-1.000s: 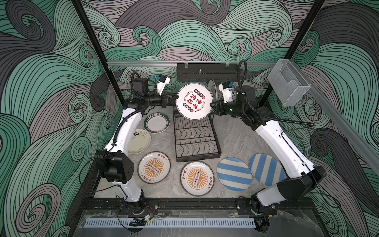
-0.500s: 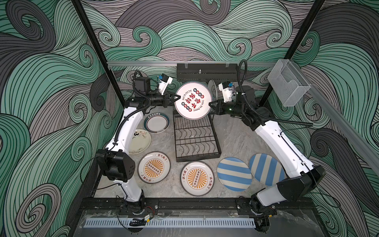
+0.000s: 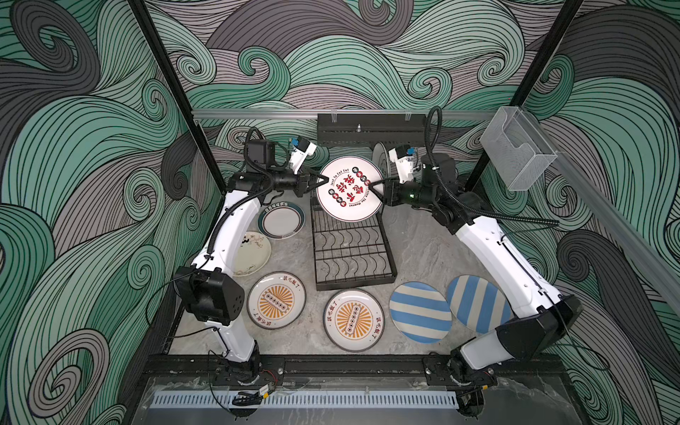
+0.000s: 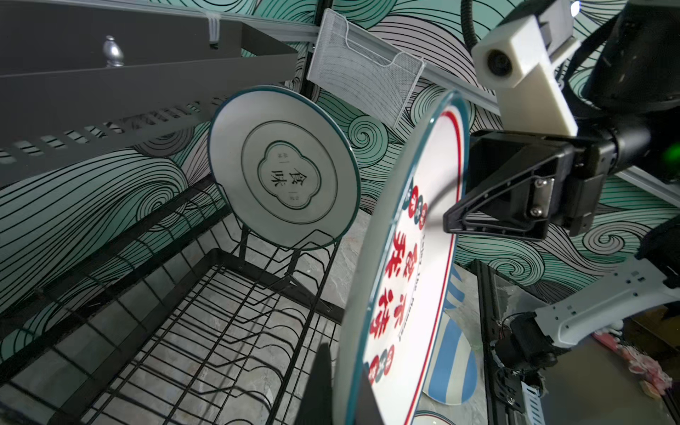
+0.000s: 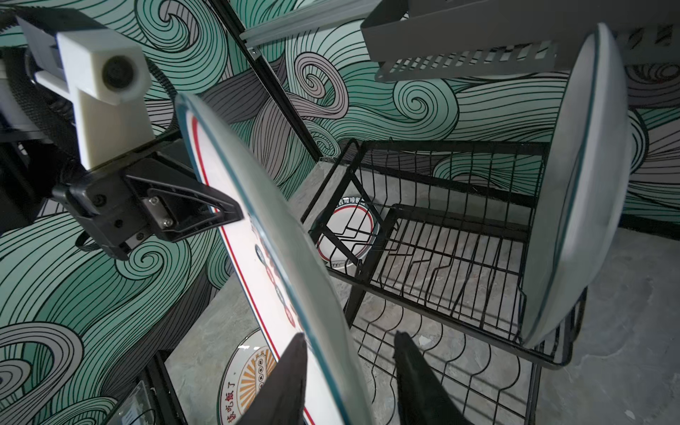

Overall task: Load plates into a dish rack
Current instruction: Rotate the plate.

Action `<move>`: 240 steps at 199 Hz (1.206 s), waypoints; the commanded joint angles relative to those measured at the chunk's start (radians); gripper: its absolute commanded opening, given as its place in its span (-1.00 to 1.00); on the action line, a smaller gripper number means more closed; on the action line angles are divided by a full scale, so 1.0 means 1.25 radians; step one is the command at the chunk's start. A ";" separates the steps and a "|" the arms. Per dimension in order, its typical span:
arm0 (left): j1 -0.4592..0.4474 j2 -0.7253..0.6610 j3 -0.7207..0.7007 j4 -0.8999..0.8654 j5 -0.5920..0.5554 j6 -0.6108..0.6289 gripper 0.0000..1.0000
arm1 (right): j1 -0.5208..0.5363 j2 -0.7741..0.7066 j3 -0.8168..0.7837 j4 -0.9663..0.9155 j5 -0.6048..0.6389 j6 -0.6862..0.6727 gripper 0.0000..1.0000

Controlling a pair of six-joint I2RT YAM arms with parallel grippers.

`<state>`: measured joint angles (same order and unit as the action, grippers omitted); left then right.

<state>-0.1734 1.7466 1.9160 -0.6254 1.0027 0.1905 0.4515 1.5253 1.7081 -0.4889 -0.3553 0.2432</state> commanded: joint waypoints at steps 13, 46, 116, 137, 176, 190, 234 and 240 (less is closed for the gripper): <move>-0.005 0.026 0.089 -0.120 0.098 0.092 -1.00 | -0.008 0.013 0.085 -0.035 -0.017 -0.145 0.13; -0.005 0.034 0.111 -0.175 0.096 0.129 -1.00 | -0.051 0.051 0.197 -0.125 -0.089 -0.230 0.14; -0.014 0.067 0.172 -0.278 0.056 0.180 -1.00 | -0.035 0.110 0.288 -0.246 -0.126 -0.285 -0.12; -0.022 0.079 0.191 -0.306 0.047 0.194 -1.00 | -0.022 0.128 0.322 -0.285 -0.099 -0.306 -0.13; -0.034 0.079 0.198 -0.323 0.023 0.203 -1.00 | -0.007 0.157 0.360 -0.328 -0.086 -0.322 -0.26; -0.034 0.080 0.199 -0.323 0.018 0.200 -1.00 | -0.003 0.158 0.358 -0.333 -0.086 -0.322 -0.40; -0.034 0.080 0.197 -0.312 0.012 0.190 -1.00 | 0.003 0.147 0.340 -0.332 -0.076 -0.312 -0.79; -0.035 0.080 0.199 -0.310 0.010 0.188 -1.00 | 0.003 0.146 0.338 -0.333 -0.076 -0.311 -0.83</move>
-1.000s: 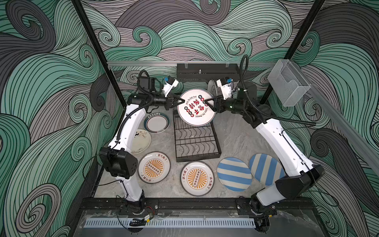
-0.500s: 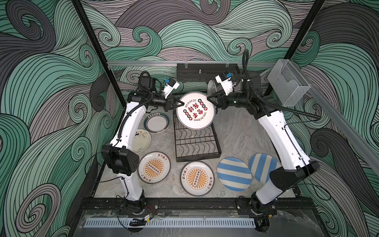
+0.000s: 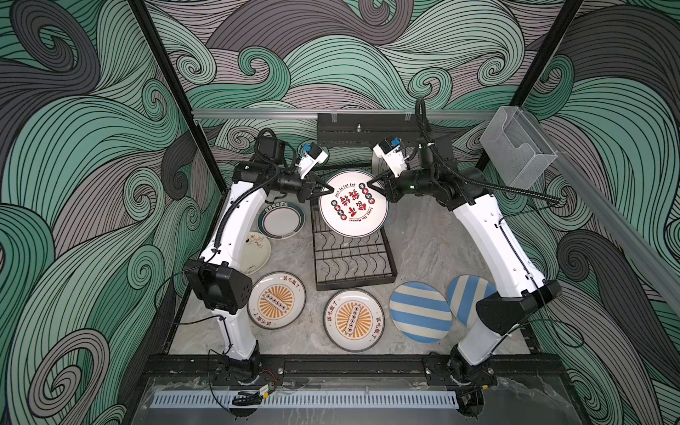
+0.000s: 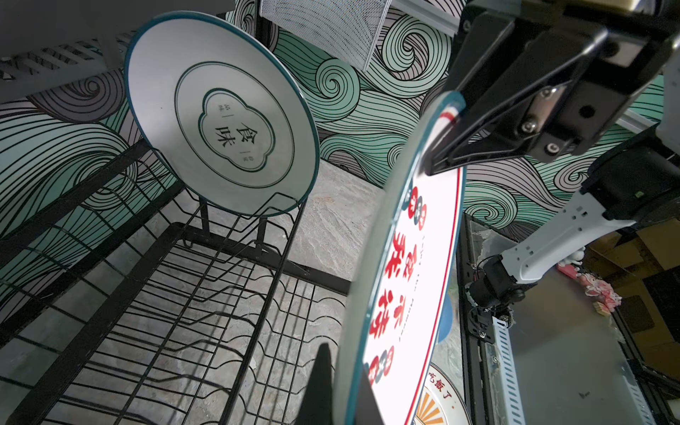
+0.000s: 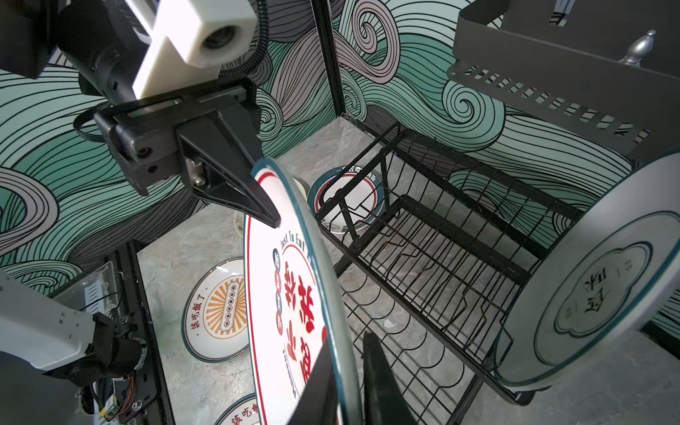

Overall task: Load plates into a dish rack
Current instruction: Rotate the plate, then place the plate on the dish rack.

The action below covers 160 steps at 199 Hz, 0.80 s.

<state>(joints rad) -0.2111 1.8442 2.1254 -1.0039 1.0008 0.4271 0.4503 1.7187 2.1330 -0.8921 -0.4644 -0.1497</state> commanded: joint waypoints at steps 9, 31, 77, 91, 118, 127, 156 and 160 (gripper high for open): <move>-0.005 0.001 0.030 -0.001 0.010 -0.005 -1.00 | 0.006 -0.011 -0.004 -0.010 0.016 0.004 -0.89; -0.005 0.000 0.029 0.030 -0.020 -0.037 -1.00 | 0.005 -0.017 -0.003 -0.008 0.029 0.012 -1.00; 0.000 -0.050 0.010 0.125 -0.189 -0.140 0.26 | 0.006 -0.044 0.016 -0.006 0.204 0.078 -1.00; 0.004 -0.071 -0.006 0.147 -0.236 -0.170 0.96 | 0.022 -0.061 0.022 -0.005 0.348 0.112 -1.00; 0.014 -0.123 -0.074 0.208 -0.361 -0.237 0.97 | 0.097 -0.077 0.040 0.009 0.643 0.118 -1.00; 0.020 -0.140 -0.106 0.229 -0.407 -0.262 0.97 | 0.120 -0.070 0.058 0.007 0.730 0.109 -1.00; 0.044 -0.225 -0.284 0.349 -0.528 -0.370 0.97 | 0.171 -0.007 0.137 -0.001 0.928 0.068 -1.00; 0.045 -0.235 -0.309 0.363 -0.536 -0.382 0.97 | 0.175 0.006 0.149 -0.001 0.953 0.063 -1.00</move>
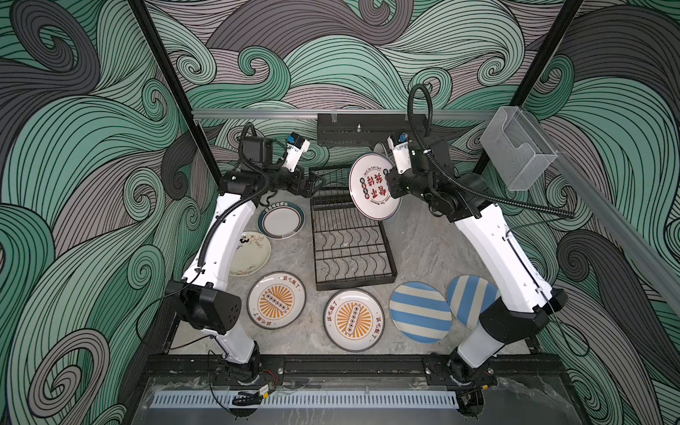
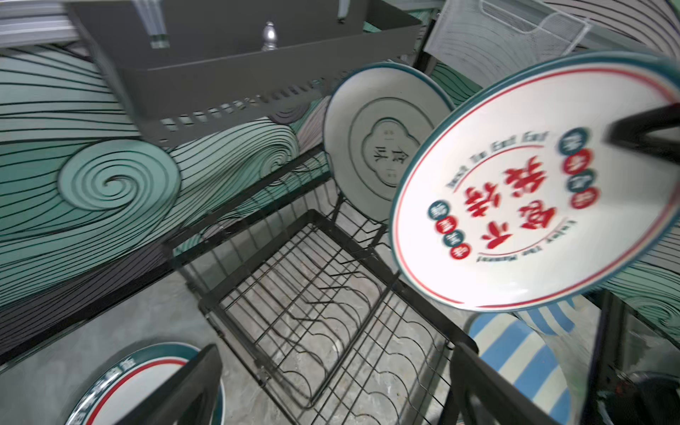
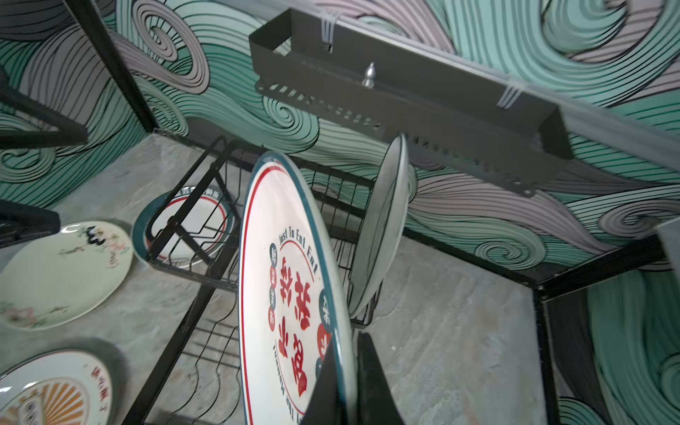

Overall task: Load plates into a dish rack
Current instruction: Place the plate on the dish rack.

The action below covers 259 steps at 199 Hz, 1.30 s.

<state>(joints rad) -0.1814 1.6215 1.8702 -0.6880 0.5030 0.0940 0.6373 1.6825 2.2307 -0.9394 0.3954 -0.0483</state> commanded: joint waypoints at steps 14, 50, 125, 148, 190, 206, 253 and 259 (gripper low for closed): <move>0.024 -0.089 -0.196 0.163 -0.147 -0.154 0.97 | 0.036 0.076 0.115 0.034 0.326 -0.041 -1.00; 0.025 -0.184 -0.414 0.337 -0.071 -0.303 0.97 | 0.050 0.165 0.225 0.027 0.401 -0.068 -1.00; 0.021 -0.330 -0.654 0.359 0.001 -0.449 0.97 | 0.090 0.307 0.362 0.030 0.550 -0.148 -1.00; 0.020 -0.373 -0.734 0.374 0.021 -0.458 0.97 | 0.098 0.327 0.360 0.042 0.591 -0.159 -1.00; 0.006 -0.393 -0.769 0.367 0.023 -0.453 0.97 | 0.115 0.372 0.365 0.047 0.637 -0.137 -1.00; 0.003 -0.394 -0.770 0.368 0.026 -0.454 0.97 | 0.119 0.382 0.373 0.048 0.658 -0.131 -1.00; 0.000 -0.399 -0.775 0.374 0.031 -0.458 0.97 | 0.119 0.379 0.336 0.047 0.667 -0.081 -1.00; 0.000 -0.400 -0.775 0.373 0.031 -0.456 0.97 | 0.117 0.380 0.331 0.047 0.666 -0.074 -1.00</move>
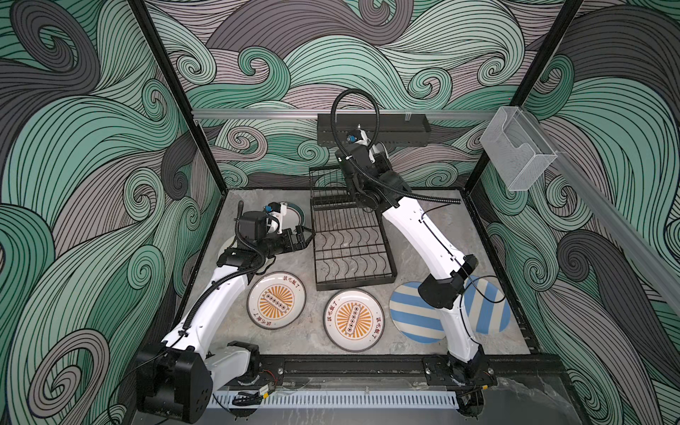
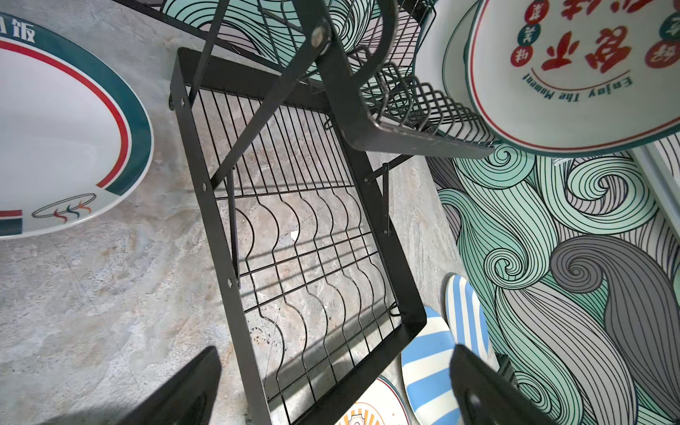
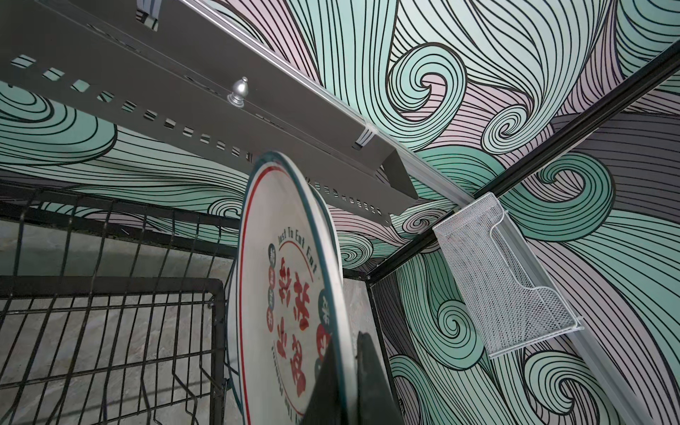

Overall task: Load plates into a dish rack
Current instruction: Place the plate on the dish rack.

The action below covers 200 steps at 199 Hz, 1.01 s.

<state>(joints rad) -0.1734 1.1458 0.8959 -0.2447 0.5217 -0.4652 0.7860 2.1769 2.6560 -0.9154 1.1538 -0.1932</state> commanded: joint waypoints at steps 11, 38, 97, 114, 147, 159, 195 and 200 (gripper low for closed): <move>-0.007 -0.021 0.004 0.018 0.016 -0.008 0.97 | -0.003 -0.013 -0.012 0.027 0.057 0.051 -1.00; -0.008 -0.020 0.005 0.014 0.012 -0.007 0.97 | -0.010 0.004 0.001 0.029 0.040 0.063 -1.00; -0.009 -0.008 0.005 0.014 0.008 -0.004 0.97 | -0.019 0.034 0.054 0.028 0.009 0.066 -1.00; -0.009 -0.007 0.004 0.013 0.006 -0.003 0.97 | -0.019 0.033 0.060 0.032 0.005 0.063 -1.00; -0.008 0.000 0.000 0.015 0.002 -0.001 0.97 | -0.021 0.029 0.043 0.033 0.005 0.070 -1.00; -0.008 0.001 -0.001 0.015 0.001 0.000 0.97 | -0.026 0.028 0.024 0.032 -0.003 0.085 -1.00; -0.008 -0.001 -0.002 0.012 -0.006 0.004 0.97 | -0.041 0.033 -0.005 0.012 -0.029 0.137 -1.00; -0.008 -0.001 -0.002 0.012 -0.007 0.003 0.97 | -0.043 0.036 -0.003 0.006 -0.032 0.143 -1.00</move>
<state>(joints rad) -0.1734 1.1374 0.8948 -0.2413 0.5236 -0.4648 0.7506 2.2314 2.6541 -0.9028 1.1244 -0.0769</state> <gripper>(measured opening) 0.987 0.079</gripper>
